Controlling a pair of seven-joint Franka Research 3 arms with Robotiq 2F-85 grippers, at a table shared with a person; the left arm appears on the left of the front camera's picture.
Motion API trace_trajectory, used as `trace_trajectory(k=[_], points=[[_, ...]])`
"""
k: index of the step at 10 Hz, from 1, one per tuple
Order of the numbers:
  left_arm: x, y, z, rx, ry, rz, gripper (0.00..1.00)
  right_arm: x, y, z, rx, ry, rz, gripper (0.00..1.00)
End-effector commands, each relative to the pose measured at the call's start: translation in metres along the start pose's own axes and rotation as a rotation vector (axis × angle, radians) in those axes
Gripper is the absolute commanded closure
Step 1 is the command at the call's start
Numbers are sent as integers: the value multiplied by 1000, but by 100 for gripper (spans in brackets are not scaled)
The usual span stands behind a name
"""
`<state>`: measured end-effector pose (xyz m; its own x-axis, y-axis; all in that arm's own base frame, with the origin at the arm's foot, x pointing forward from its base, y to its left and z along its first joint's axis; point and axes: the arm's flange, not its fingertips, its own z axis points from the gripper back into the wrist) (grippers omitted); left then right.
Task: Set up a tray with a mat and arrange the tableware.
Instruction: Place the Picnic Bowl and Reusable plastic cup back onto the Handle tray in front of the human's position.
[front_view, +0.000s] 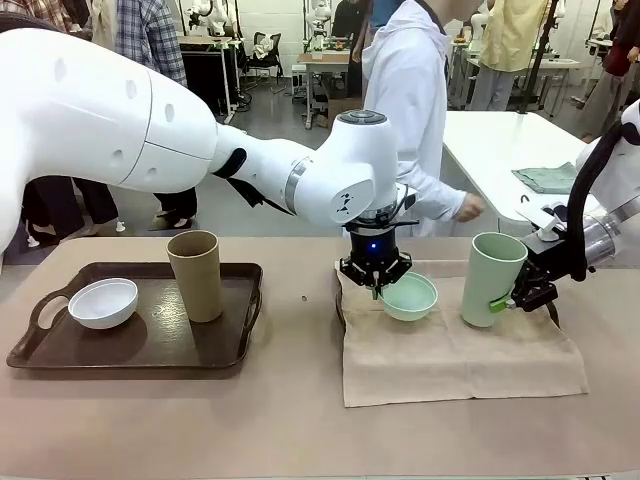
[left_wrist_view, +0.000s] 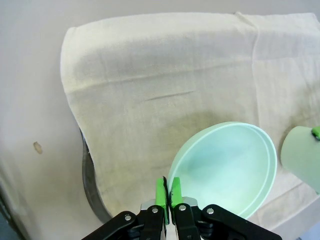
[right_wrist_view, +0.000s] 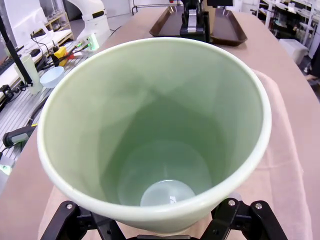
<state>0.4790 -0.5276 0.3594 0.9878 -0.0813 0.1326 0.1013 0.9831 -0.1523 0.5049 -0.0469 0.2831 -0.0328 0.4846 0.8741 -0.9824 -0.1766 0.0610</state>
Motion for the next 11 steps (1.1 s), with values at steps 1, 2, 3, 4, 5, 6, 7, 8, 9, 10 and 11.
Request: trace_trajectory(k=[1, 2, 3, 4, 5, 6, 7, 8, 9, 10, 11], points=[[3, -1, -1, -32, 15, -9, 96, -3, -10, -1, 5, 14, -32, 18], [3, -1, -2, -30, 15, -10, 96, -5, -11, -2, 11, 16, -38, 18], [3, -1, -3, -26, 20, -14, 96, -6, -12, -3, 14, 18, -38, 18], [2, -1, -5, -29, 33, -15, 73, -6, -11, -3, 19, 14, -38, 18], [2, -2, -6, -36, 39, -18, 36, -7, -11, -2, 29, 20, -35, 0], [2, -2, -4, -30, 41, -19, 13, -5, -9, 0, 11, 55, -38, 0], [1, -1, 1, -14, 46, -22, 0, 0, -7, 4, -12, 112, -42, 0], [-1, 0, 5, -8, 49, -15, 0, 4, -3, 10, -10, 164, -54, 0], [-2, 2, 9, -7, 49, -17, 0, 6, 1, 21, -16, 204, -72, 0], [-5, 4, 14, 0, 41, -21, 44, 8, 5, 35, -51, 219, -90, 0], [-8, 6, 20, -4, 32, -25, 36, 12, 9, 47, -89, 227, -101, 0]])
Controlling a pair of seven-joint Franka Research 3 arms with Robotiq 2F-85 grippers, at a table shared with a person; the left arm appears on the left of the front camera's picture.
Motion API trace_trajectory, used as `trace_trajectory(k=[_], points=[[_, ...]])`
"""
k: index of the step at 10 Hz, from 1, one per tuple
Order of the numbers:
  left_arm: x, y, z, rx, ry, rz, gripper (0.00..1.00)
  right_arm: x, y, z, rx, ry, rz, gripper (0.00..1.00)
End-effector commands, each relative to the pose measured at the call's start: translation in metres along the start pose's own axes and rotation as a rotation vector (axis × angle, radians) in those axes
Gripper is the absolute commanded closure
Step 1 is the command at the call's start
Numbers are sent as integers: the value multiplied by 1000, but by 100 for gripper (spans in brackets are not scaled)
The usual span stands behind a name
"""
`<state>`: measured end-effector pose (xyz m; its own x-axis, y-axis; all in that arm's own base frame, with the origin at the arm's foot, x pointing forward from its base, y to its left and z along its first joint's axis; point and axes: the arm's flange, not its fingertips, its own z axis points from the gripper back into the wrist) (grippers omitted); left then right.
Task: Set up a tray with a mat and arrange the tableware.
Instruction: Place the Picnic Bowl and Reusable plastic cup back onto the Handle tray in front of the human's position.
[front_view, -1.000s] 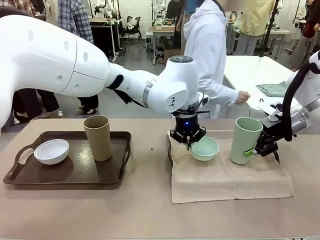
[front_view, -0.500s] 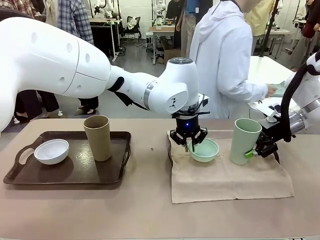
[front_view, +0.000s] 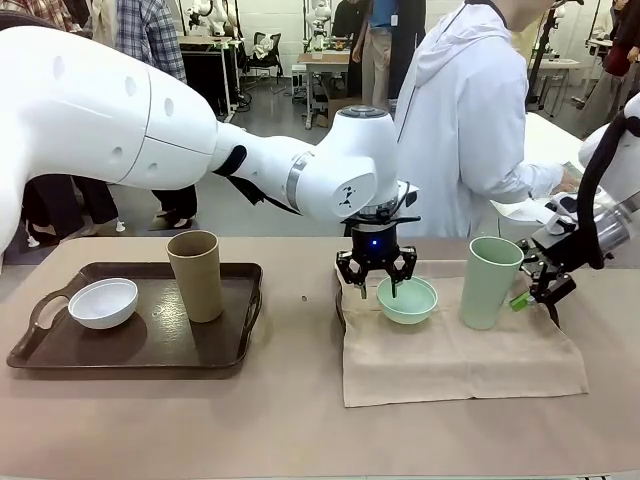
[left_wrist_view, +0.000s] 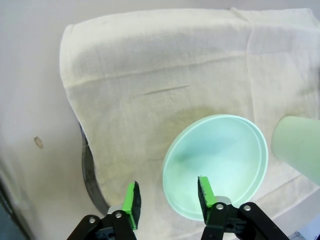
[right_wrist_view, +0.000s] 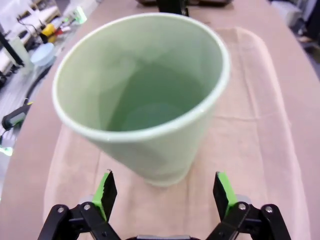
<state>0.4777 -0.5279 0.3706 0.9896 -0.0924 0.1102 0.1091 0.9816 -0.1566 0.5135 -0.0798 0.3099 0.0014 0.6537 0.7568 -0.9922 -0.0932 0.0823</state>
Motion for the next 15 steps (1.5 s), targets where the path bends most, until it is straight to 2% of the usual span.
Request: trace_trajectory(k=[1, 3, 4, 6, 7, 8, 10, 12, 14, 15], points=[[-11, 9, 16, 5, -4, -26, 24, 6, 13, 18, -60, 47, -87, 0], [-19, 13, 40, 24, -41, -36, 4, 30, 27, 41, -159, 122, -203, 0], [-26, 12, 58, 37, -70, -50, 0, 54, 38, 56, -211, 211, -272, 0], [-32, 11, 93, 56, -101, -64, 0, 100, 54, 69, -293, 356, -450, 0], [-34, 11, 109, 52, -109, -63, 0, 120, 62, 70, -340, 461, -516, 0], [-37, 10, 125, 64, -123, -66, 0, 143, 67, 70, -377, 514, -583, 0], [-43, 10, 156, 107, -142, -81, 0, 184, 78, 63, -425, 551, -685, 0], [-49, 14, 186, 150, -188, -80, 0, 232, 93, 51, -510, 658, -806, 0], [-54, 23, 220, 168, -236, -63, 0, 278, 108, 32, -561, 672, -840, 0], [-56, 28, 232, 187, -252, -39, 0, 292, 112, 29, -637, 678, -871, 0]])
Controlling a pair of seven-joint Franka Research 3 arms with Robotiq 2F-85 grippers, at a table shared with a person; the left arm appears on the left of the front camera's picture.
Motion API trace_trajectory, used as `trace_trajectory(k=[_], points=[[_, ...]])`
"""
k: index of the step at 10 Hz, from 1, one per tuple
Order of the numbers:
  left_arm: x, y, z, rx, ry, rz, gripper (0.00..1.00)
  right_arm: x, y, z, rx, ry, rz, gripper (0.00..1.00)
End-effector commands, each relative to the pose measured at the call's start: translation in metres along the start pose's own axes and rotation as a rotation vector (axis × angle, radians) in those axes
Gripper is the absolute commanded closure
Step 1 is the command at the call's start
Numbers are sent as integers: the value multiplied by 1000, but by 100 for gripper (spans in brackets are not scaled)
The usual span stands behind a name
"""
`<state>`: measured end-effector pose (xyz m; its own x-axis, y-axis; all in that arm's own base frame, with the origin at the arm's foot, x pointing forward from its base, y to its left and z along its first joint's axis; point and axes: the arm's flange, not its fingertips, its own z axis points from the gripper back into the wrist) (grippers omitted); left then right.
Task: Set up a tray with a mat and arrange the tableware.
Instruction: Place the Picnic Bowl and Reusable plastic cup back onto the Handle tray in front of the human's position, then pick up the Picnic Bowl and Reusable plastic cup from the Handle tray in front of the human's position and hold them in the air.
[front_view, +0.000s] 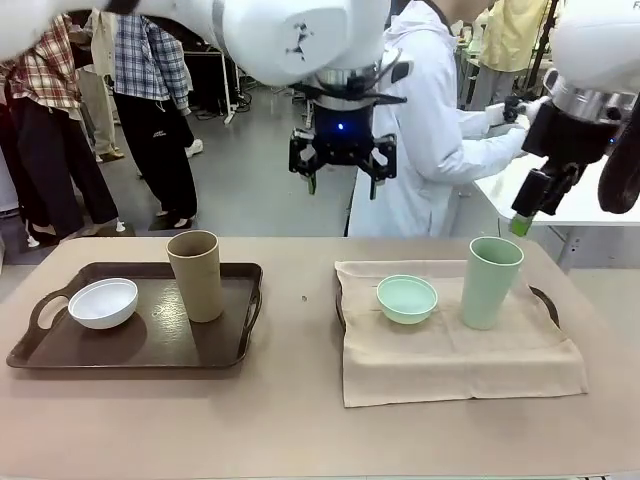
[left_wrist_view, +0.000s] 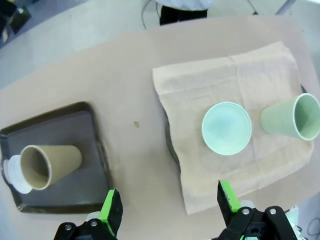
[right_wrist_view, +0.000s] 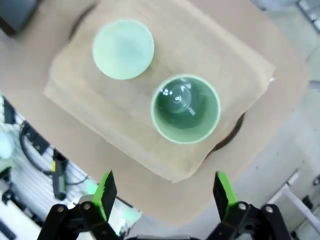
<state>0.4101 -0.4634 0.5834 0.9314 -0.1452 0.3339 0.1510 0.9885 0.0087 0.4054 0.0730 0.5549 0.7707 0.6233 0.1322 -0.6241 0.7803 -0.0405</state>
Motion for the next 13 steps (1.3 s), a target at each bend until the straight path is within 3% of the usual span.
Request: trace_trajectory(k=[1, 2, 3, 13], points=[[-5, 8, 11, 44, -27, 56, 0, 7, 5, 9, -96, 13, -124, 0], [-3, 4, 7, 32, -18, 62, 0, 5, -8, 7, -70, -51, -94, 0], [0, 7, 12, 12, -13, 19, 0, 5, 10, 10, -35, -6, -49, 0], [0, 7, 12, 12, -13, 19, 0, 5, 10, 10, -35, -6, -49, 0]])
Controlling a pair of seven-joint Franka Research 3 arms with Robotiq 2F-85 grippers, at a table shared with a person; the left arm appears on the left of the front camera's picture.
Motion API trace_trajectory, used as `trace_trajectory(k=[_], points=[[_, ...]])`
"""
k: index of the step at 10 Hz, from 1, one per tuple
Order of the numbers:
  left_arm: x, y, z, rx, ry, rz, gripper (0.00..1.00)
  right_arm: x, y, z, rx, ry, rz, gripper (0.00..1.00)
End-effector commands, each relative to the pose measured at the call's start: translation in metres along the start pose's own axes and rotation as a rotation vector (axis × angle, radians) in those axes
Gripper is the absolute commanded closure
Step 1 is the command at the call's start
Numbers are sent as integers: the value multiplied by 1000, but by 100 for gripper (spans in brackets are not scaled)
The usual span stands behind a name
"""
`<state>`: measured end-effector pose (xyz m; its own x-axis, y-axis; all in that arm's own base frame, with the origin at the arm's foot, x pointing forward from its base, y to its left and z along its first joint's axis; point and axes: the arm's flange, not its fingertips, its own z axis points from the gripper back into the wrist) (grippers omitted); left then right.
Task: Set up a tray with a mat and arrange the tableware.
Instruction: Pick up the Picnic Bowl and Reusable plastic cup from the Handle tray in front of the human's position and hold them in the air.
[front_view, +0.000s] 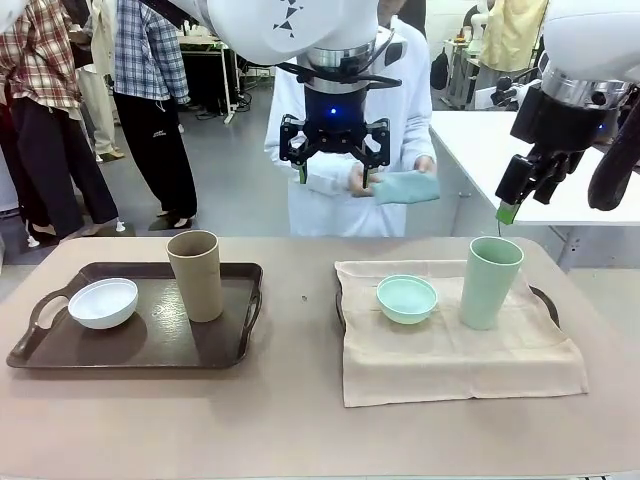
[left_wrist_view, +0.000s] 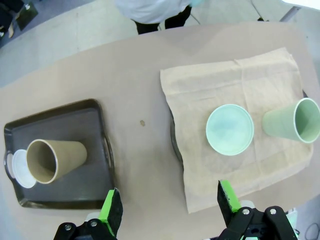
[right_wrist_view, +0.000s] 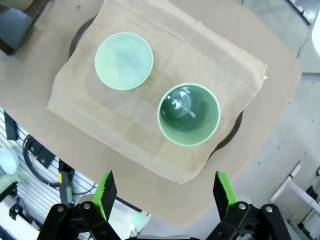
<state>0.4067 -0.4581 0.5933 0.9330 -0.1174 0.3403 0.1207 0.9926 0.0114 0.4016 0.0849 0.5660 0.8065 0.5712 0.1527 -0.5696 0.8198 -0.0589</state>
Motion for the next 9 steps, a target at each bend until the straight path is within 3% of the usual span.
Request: trace_trajectory(k=[1, 8, 9], points=[[1, 2, 1, -1, -6, -9, 0, -1, -1, -1, -8, 11, 16, 0], [0, 0, 0, 0, 0, 0, 0, 0, 0, 0, 0, 0, 0, 0], [0, 25, -9, -65, 55, -12, 0, -2, -5, -3, 9, 21, -1, 0]])
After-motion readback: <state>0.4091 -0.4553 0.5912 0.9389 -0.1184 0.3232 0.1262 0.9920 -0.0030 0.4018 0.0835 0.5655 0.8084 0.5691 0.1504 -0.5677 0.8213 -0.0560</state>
